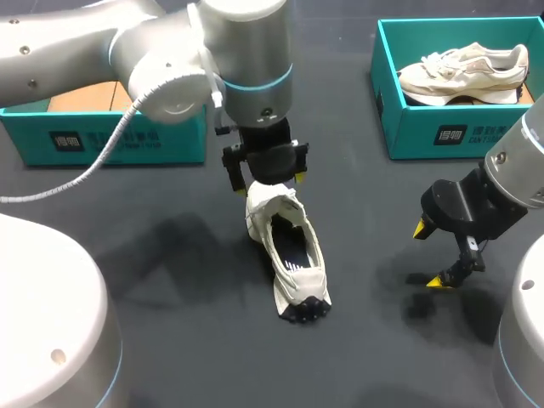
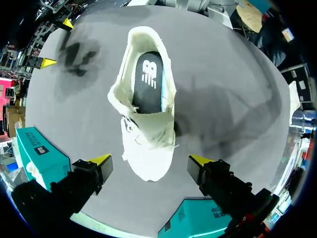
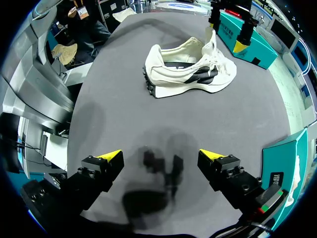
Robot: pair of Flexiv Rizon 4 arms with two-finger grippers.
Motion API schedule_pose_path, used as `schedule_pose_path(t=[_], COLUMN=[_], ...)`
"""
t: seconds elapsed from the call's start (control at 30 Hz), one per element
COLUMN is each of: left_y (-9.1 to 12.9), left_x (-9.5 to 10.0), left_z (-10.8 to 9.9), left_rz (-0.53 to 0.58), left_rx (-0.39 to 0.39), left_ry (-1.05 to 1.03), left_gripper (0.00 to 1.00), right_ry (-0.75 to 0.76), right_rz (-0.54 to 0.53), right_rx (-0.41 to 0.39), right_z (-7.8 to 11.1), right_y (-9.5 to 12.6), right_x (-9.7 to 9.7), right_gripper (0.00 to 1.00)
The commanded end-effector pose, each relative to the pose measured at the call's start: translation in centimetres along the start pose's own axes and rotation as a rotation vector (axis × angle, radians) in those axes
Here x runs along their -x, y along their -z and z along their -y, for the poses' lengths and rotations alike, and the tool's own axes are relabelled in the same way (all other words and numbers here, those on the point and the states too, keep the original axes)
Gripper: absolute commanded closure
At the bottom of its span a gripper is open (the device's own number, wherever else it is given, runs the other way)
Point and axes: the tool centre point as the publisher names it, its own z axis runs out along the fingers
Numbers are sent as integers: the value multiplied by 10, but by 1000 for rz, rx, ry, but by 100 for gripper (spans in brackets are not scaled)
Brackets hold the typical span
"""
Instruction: Take the shoe out of the shoebox, open the shoe tongue, remove and reinsert the insole, then place the shoe into the shoebox
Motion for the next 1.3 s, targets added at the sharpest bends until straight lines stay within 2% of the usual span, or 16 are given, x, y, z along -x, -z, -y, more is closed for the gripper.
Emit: schedule_pose_path(t=[0.03,0.27,0.33,0.37,0.43,0.53,0.67,0.7,0.77,0.87,1.03,1.17,1.3], left_y=[16,27,28,28,30,32,35,36,37,34,16,5,-3], left_x=[-3,0,1,2,3,5,8,9,10,13,18,20,20], left_z=[-19,-34,-37,-38,-39,-39,-40,-40,-39,-30,-8,8,22], left_rz=[0,-6,-9,-10,-13,-16,-17,-14,-12,-7,-24,-11,-11], left_rx=[-24,-62,-72,-70,-72,-63,-59,-64,-64,-74,-81,-138,-154], left_ry=[-8,-42,-47,-47,-52,-55,-59,-59,-59,-65,-85,-95,-109], left_gripper=[0,2,14,29,51,51,56,61,61,60,60,62,63], right_ry=[-1,-1,-1,-1,-1,-1,-1,-1,-1,-1,-1,-1,-1], right_rz=[3,3,3,3,3,3,3,3,3,3,3,3,3], right_rx=[-2,-2,-2,-2,-2,-2,-2,-2,-2,-2,-2,-2,-2], right_z=[0,0,0,0,0,0,0,0,0,0,0,0,0], right_y=[0,0,0,0,0,0,0,0,0,0,0,0,0], right_x=[-2,-2,-2,-2,-2,-2,-2,-2,-2,-2,-2,-2,-2], right_gripper=[0,0,0,0,0,0,0,0,0,0,0,0,0])
